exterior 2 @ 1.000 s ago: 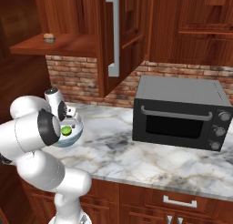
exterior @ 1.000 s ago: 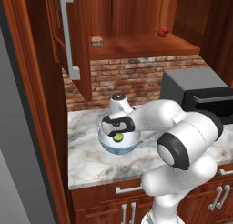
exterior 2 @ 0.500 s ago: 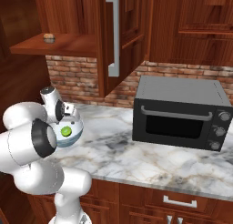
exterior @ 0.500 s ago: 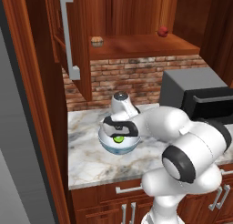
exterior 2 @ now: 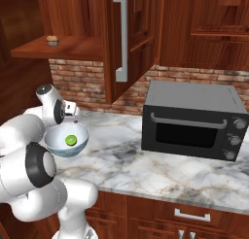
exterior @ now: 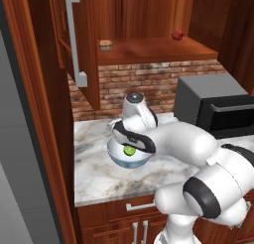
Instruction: Open the cabinet. Pick the tangerine and kiwi from the cabinet and place them into the bowl. Then close the cabinet.
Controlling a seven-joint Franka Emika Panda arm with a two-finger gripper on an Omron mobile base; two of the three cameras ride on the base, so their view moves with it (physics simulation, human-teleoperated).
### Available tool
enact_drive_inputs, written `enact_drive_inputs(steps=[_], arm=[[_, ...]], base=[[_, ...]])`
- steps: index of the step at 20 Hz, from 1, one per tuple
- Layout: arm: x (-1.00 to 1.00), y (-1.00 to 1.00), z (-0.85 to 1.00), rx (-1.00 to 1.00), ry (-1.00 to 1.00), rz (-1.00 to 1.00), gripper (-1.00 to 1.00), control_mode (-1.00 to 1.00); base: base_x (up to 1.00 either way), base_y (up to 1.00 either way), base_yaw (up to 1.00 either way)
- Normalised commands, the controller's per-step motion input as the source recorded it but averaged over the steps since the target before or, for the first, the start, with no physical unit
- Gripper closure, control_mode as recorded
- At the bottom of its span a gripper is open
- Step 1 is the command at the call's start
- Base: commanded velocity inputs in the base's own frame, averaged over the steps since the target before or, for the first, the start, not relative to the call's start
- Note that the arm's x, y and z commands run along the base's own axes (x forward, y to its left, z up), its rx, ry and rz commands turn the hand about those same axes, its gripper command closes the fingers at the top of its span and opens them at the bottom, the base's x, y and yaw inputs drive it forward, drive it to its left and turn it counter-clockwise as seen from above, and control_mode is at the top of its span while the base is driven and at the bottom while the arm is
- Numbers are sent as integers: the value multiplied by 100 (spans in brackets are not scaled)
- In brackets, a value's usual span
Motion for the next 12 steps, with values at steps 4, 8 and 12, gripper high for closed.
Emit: enact_drive_inputs(steps=[4,8,12], arm=[[-12,0,64,0,-15,0,-100,-100],[-4,0,75,0,-12,0,-100,-100],[-6,0,84,0,-12,0,-100,-100]], base=[[0,0,0],[0,0,0],[0,0,0]])
